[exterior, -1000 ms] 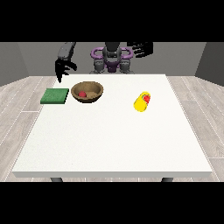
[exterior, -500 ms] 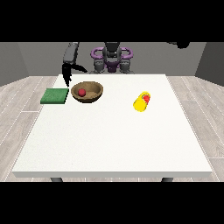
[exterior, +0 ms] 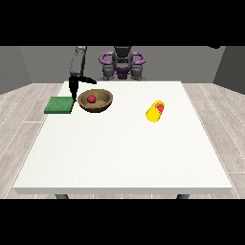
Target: Pick the cup and pour the ball into the bowl, then pick the bowl and place it on the pad
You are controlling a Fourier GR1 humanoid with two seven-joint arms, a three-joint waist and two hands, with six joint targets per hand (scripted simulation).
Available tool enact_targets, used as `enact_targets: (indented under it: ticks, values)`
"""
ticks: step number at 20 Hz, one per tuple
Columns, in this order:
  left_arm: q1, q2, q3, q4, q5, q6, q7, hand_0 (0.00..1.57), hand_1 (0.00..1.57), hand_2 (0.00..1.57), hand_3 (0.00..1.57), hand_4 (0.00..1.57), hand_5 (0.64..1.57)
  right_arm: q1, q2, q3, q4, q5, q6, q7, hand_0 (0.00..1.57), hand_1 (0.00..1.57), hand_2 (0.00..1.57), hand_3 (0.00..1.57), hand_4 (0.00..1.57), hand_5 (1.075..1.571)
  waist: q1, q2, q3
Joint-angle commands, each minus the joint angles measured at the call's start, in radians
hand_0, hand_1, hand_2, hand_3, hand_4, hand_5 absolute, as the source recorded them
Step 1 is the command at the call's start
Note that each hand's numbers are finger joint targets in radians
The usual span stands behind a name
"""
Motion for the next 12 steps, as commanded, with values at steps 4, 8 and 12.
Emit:
enact_targets:
  ticks: [4, 8, 12]
  values:
    - [-0.026, 0.022, -0.005, -0.066, 0.086, -0.008, 0.081, 0.0, 0.0, 0.0, 0.0, 0.14, 1.563, -0.028, -0.038, -0.049, 0.163, -0.007, 0.039, -0.14, 0.0, 0.0, 0.0, 0.0, 0.0, 1.571, 0.041, 0.045, 0.0012]
    - [-0.043, 0.055, 0.015, -0.074, 0.138, -0.018, 0.107, 0.0, 0.0, 0.0, 0.0, 0.14, 1.566, -0.07, -0.023, -0.069, 0.223, -0.031, 0.045, -0.151, 0.0, 0.0, 0.0, 0.0, 0.0, 1.57, 0.053, 0.078, 0.0011]
    - [0.045, 0.025, -0.011, -0.111, 0.134, -0.03, 0.071, 0.0, 0.0, 0.0, 0.0, 0.12, 1.568, -0.057, -0.028, -0.068, 0.279, -0.024, 0.051, -0.163, 0.0, 0.0, 0.0, 0.0, 0.0, 1.569, 0.052, 0.066, 0.0008]
